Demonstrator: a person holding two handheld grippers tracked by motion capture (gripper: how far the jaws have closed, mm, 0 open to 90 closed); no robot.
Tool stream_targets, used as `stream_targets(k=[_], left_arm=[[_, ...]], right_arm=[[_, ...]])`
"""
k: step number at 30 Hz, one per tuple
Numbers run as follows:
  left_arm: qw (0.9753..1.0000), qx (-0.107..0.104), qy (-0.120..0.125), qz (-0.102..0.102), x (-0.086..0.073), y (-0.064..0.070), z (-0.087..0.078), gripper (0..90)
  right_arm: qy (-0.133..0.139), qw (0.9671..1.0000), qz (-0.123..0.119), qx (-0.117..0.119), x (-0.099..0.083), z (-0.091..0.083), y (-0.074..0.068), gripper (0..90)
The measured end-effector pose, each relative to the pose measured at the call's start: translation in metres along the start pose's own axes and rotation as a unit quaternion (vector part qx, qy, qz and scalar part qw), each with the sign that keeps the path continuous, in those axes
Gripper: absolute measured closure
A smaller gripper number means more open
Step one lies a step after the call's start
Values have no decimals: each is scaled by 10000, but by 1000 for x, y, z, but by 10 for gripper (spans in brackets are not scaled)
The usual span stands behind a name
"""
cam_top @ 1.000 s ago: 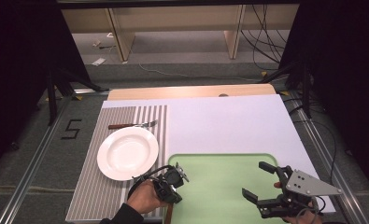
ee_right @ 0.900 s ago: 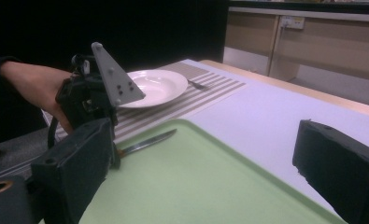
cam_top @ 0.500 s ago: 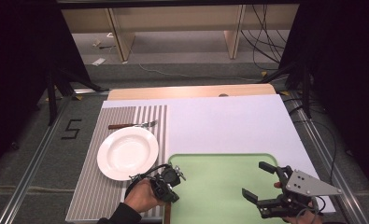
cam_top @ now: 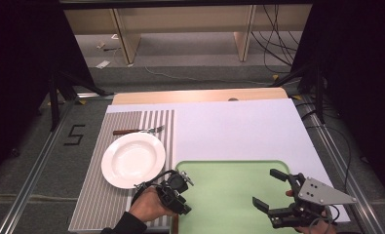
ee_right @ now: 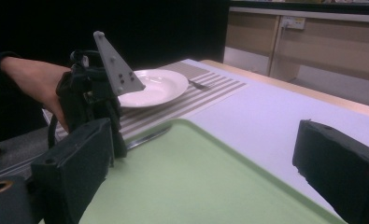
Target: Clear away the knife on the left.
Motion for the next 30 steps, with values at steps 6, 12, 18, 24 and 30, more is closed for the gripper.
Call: stream_targets(k=[6, 12, 18, 24, 30], left_arm=[[9997, 105, 217, 64, 1, 3, -2, 356], [9992, 177, 362, 40, 2, 4, -5, 268], [9981, 278, 549, 18, 3, 5, -7, 194], [9964, 343, 767, 64, 4, 5, -11, 182], [9944, 361, 980, 135, 4, 7, -15, 182]], right_arm=[[-17, 10000, 5, 2, 0, 0, 0, 63], [-14, 10000, 1, 4, 0, 0, 0, 62], [-7, 10000, -2, 2, 0, 0, 0, 63], [-1, 10000, -7, 6, 0, 0, 0, 63], [-9, 10000, -2, 8, 0, 0, 0, 63]])
Point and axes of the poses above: each handheld gripper's, and its own axes: z roughly forward along the jaws, x roughly out of its top, y roughly to its right, the point moved 1 cm from there along z, roughly forward along the jaws, and after that the axes turned 11 degrees about x, right-handed, at the moved point
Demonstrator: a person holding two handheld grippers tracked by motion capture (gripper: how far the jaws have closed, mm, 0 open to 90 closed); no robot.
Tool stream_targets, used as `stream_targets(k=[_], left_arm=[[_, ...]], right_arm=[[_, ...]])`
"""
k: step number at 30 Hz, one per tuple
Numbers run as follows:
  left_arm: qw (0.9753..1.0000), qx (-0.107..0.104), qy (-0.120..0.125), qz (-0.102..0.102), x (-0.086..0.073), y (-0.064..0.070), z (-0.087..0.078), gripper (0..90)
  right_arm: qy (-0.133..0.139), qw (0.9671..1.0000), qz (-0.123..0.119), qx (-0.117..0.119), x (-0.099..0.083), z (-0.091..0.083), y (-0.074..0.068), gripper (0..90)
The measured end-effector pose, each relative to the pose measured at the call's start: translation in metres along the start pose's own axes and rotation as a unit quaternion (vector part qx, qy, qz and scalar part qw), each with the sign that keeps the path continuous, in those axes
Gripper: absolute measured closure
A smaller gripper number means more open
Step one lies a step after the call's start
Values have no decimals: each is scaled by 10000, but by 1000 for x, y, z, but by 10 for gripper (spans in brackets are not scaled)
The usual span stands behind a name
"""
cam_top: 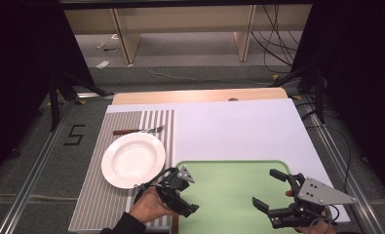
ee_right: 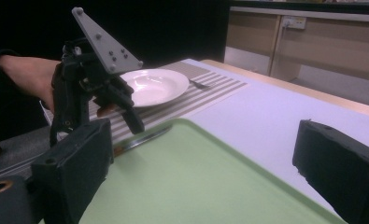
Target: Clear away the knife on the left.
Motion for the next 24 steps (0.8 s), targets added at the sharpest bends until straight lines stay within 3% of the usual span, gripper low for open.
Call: stream_targets(k=[18, 24], left_arm=[[9985, 105, 529, -10, -1, 1, -10, 158], [9956, 159, 928, -20, -4, 0, -18, 157]], right_arm=[[2, 10000, -15, 6, 0, 0, 0, 63], [8, 10000, -18, 5, 0, 0, 0, 63]])
Point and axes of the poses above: each handheld gripper's, and its own axes: z roughly forward along the jaws, x roughly out of its top, y roughly to its right, the point moved 1 cm from there along z, roughly forward along the jaws, and after that the axes turned 11 degrees about x, right-handed, at the moved point
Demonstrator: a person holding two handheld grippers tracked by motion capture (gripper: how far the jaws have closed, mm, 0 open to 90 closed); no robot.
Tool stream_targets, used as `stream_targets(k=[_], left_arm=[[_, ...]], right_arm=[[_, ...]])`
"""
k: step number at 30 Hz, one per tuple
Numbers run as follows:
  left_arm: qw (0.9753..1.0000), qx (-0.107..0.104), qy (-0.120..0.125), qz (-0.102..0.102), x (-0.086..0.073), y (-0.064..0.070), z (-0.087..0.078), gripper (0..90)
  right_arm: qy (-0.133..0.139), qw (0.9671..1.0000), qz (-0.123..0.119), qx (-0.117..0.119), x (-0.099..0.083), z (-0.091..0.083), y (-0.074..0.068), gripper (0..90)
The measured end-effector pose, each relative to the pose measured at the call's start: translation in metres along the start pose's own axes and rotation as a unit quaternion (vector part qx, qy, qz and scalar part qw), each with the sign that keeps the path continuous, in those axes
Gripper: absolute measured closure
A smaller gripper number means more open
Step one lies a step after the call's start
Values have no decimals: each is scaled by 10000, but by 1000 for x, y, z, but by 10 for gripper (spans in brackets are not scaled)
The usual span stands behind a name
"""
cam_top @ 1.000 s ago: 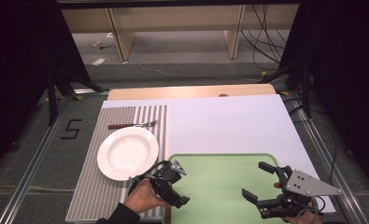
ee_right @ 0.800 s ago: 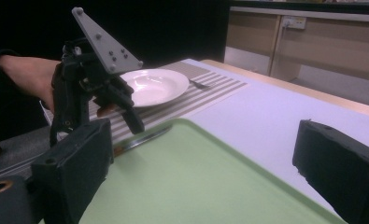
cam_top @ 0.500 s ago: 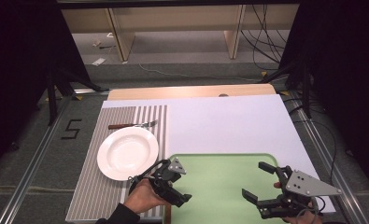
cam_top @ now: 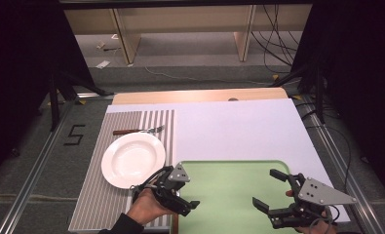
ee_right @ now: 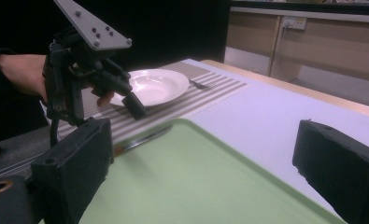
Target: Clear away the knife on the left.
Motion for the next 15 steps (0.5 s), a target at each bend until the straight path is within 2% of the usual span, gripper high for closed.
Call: stream_targets(k=[3, 8, 10, 11, 15], left_arm=[[9997, 31, 226, 33, 0, 2, -4, 157], [9991, 52, 414, 42, 0, 2, -8, 157], [9982, 25, 598, 9, 0, 1, -11, 156], [9982, 25, 598, 9, 0, 1, -11, 156], [9962, 54, 866, -51, -2, 1, -17, 156]], right_arm=[[-6, 10000, 5, 2, 0, 0, 0, 63], [-4, 10000, 3, 1, 0, 0, 0, 63], [-1, 10000, 6, 1, 0, 0, 0, 63], [-6, 10000, 3, 0, 0, 0, 0, 63], [-10, 10000, 8, 2, 0, 0, 0, 63]])
Point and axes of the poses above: each handheld gripper's, and its own axes: z roughly forward along the jaws, x roughly out of its top, y roughly to its right, the point moved 1 cm from there along z, roughly forward along the jaws, and after that the axes turned 11 degrees about x, right-handed, at the moved point
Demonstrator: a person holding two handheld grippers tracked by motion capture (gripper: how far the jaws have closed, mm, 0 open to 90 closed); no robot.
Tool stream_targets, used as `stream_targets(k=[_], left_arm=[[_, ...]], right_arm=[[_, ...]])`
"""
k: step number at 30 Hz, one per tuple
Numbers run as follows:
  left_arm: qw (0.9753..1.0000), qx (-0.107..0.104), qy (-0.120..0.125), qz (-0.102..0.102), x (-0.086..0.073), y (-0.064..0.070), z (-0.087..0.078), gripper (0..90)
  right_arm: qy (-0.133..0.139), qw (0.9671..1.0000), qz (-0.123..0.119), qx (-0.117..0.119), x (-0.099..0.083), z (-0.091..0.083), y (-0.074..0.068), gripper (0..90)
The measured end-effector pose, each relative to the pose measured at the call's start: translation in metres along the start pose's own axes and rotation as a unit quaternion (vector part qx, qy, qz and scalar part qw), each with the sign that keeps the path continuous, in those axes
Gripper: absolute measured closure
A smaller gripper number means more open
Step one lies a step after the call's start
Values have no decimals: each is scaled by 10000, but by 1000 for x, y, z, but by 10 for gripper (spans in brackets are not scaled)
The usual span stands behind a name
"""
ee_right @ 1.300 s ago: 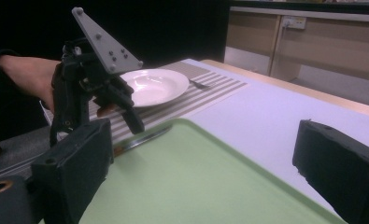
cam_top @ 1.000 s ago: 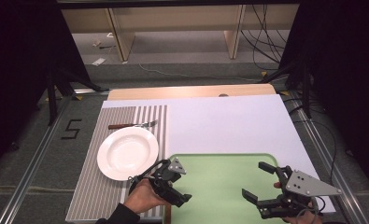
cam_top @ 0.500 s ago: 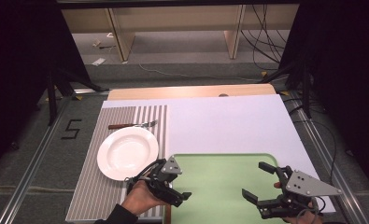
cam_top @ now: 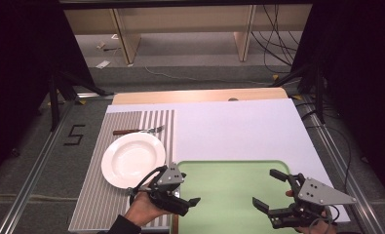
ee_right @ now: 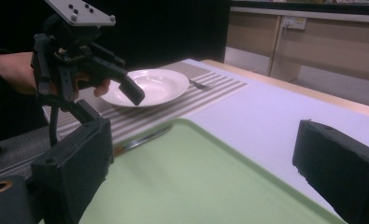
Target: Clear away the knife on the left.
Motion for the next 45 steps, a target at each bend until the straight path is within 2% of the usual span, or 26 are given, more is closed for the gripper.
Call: stream_targets(k=[6, 10, 15, 21, 31, 45], left_arm=[[9997, 12, 254, -27, -1, 0, -6, 157], [9990, 1, 437, -122, -3, -2, -12, 157], [9972, 33, 709, -232, -6, -5, -19, 157], [9952, 42, 901, -370, -10, -9, -26, 156], [9937, 84, 1051, -387, -16, -8, -31, 152], [9936, 188, 1032, -414, -24, -6, -36, 153]], right_arm=[[5, 10000, 0, -2, 0, 0, 0, 63], [4, 10000, 0, -5, 0, 0, 0, 63], [-4, 10000, 8, -11, 0, 0, 0, 63], [3, 10000, 9, -12, 0, 0, 0, 63], [14, 10000, 1, -8, 0, 0, 0, 63], [11, 10000, 4, -6, 0, 0, -1, 63]])
Point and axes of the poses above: each handheld gripper's, and its own axes: z roughly forward along the jaws, x roughly out of its top, y roughly to its right, the point moved 1 cm from there along z, roughly forward along the jaws, and after that the axes turned 11 degrees about x, right-handed, at the moved point
